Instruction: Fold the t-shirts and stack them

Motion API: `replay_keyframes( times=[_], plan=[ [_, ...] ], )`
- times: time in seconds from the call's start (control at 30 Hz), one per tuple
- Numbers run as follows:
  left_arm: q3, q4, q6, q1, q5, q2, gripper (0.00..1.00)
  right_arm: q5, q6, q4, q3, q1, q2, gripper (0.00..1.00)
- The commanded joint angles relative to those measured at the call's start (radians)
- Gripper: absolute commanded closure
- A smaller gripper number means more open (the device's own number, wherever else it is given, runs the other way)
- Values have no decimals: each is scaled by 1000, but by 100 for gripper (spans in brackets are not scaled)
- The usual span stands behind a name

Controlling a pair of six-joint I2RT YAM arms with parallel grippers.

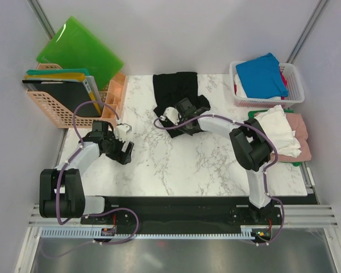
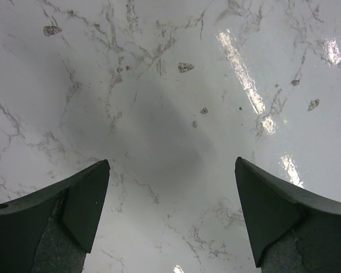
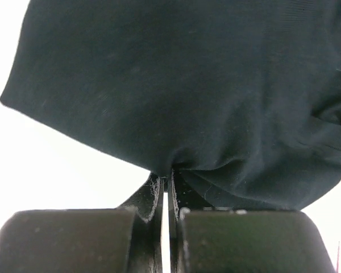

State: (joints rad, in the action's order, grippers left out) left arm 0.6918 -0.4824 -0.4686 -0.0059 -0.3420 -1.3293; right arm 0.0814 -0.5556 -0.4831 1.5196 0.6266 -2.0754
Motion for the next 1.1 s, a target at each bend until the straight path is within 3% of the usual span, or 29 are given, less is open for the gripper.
replay_keyframes(
  times=[0.0, 0.47, 0.53, 0.6, 0.7, 0.8, 1.07],
  plan=[
    [6, 8, 1, 4, -8, -5, 2, -51, 25, -8, -47, 62, 101, 100],
    [0, 8, -1, 4, -18, 21, 2, -126, 155, -60, -160, 312, 244, 100],
    [-1, 10, -1, 4, -19, 22, 2, -127, 167, -75, -159, 318, 235, 83],
    [-3, 8, -1, 4, -20, 30, 2, -137, 172, -84, -164, 321, 241, 50],
    [-2, 8, -2, 4, -22, 36, 2, -132, 168, -71, -196, 320, 294, 36],
    [2, 10, -1, 4, -23, 28, 2, -105, 158, -81, -203, 320, 342, 30],
    [3, 34, 7, 4, 3, 24, 3, -88, 140, -58, -268, 321, 325, 29]
  ],
)
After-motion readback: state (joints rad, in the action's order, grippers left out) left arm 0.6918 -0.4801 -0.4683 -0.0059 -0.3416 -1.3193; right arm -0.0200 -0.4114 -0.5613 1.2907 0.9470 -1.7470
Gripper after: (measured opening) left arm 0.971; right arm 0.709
